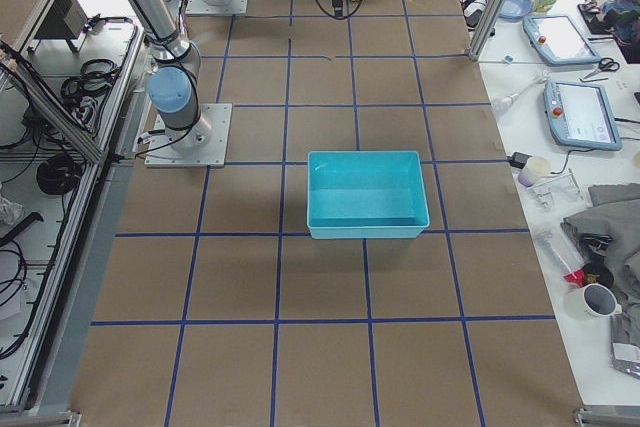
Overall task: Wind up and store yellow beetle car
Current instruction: 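Release the car so it rolls toward the blue bin, raise left gripper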
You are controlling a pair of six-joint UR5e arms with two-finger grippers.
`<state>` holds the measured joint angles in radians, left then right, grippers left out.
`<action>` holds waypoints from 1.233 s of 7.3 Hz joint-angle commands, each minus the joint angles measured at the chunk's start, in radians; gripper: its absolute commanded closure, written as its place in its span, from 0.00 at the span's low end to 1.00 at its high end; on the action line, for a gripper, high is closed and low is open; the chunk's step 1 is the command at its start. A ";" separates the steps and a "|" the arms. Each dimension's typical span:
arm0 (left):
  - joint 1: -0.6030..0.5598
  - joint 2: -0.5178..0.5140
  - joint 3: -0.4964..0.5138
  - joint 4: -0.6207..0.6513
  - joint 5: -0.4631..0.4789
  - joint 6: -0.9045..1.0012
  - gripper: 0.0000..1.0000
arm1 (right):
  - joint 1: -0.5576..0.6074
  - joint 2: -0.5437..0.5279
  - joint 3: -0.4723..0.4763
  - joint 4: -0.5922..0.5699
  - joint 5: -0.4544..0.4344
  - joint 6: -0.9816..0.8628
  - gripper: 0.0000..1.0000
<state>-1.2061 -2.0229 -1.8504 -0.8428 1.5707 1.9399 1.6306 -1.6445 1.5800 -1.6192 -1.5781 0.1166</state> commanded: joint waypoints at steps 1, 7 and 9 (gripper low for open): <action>-0.001 0.010 0.000 -0.002 -0.005 -0.007 0.00 | 0.000 0.000 0.000 -0.001 0.003 0.000 0.00; -0.226 0.205 0.126 -0.399 -0.037 -0.491 0.00 | 0.000 0.000 0.000 -0.001 0.001 0.000 0.00; -0.245 0.303 0.161 -0.534 -0.049 -0.687 0.00 | 0.000 0.000 0.000 0.001 0.001 0.000 0.00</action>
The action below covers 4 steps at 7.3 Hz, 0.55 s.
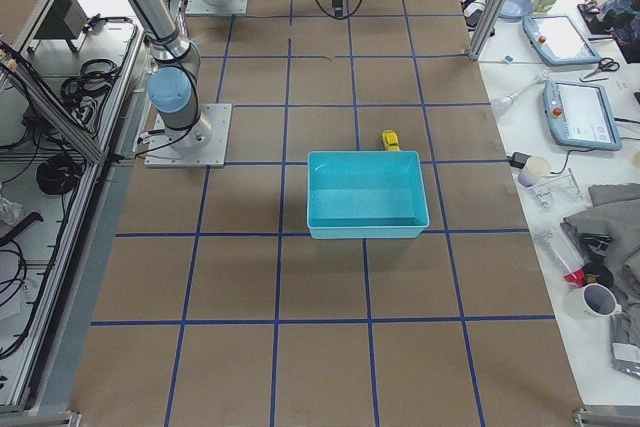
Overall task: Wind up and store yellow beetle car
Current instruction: 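Lower the right gripper onto the yellow car beside the bin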
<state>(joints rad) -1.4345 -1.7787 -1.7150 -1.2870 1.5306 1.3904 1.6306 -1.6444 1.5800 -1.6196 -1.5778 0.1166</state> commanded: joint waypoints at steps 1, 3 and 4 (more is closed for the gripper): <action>-0.017 0.083 0.069 -0.156 -0.054 -0.288 0.00 | -0.003 0.002 0.000 0.001 -0.008 -0.043 0.00; -0.041 0.110 0.158 -0.279 -0.047 -0.486 0.00 | -0.012 0.005 -0.003 0.000 0.001 -0.103 0.00; -0.058 0.131 0.184 -0.349 -0.047 -0.576 0.00 | -0.021 0.024 -0.017 -0.002 0.001 -0.103 0.00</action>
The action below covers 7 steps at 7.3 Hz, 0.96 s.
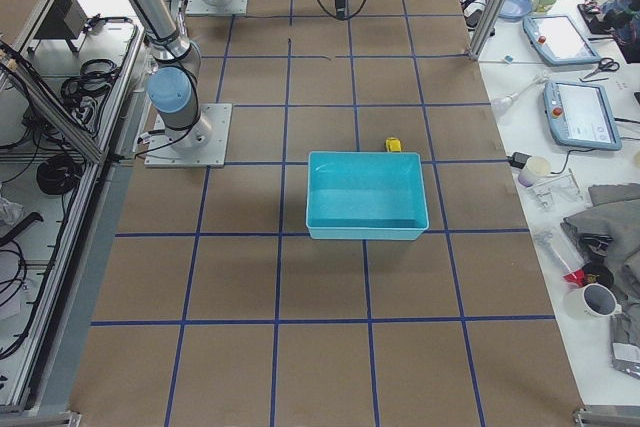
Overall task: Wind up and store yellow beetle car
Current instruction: 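Lower the right gripper onto the yellow car beside the bin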
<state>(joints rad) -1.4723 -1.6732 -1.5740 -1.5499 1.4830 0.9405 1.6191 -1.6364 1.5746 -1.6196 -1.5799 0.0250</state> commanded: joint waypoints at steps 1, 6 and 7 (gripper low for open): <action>-0.037 0.053 0.049 -0.104 0.000 -0.225 0.00 | -0.025 0.067 -0.021 0.001 0.006 -0.013 0.00; -0.146 0.116 0.051 0.036 0.112 -0.844 0.00 | -0.060 0.335 0.010 -0.240 -0.009 -0.544 0.00; -0.143 0.116 0.034 0.036 0.111 -0.844 0.00 | -0.080 0.364 0.021 -0.278 -0.008 -0.732 0.00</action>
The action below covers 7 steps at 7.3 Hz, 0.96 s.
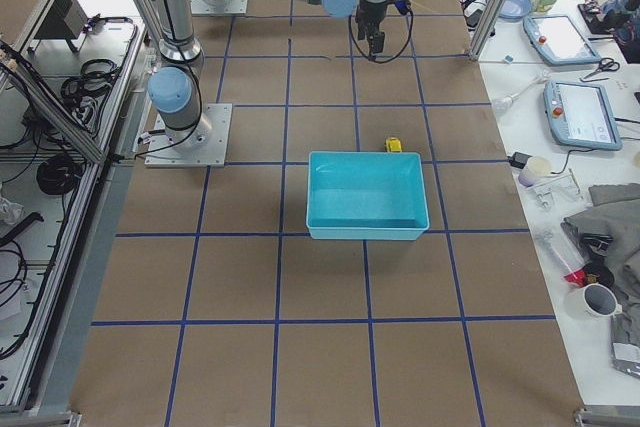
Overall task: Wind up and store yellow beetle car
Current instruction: 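Lower the right gripper onto the yellow car beside the bin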
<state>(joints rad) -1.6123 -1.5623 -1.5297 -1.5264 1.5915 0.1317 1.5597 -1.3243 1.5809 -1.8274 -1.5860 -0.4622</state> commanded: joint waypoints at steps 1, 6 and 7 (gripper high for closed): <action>0.009 0.005 -0.013 0.012 0.001 -0.037 0.00 | -0.058 0.077 0.017 -0.097 0.003 -0.395 0.00; 0.061 0.041 0.019 -0.046 0.013 -0.041 0.00 | -0.246 0.238 0.045 -0.329 -0.061 -1.291 0.00; 0.061 0.034 0.020 -0.041 0.013 -0.041 0.00 | -0.247 0.270 0.059 -0.378 -0.063 -1.361 0.00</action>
<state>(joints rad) -1.5512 -1.5232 -1.5112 -1.5700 1.6048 0.0917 1.3236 -1.0945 1.6226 -2.1336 -1.6330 -1.7244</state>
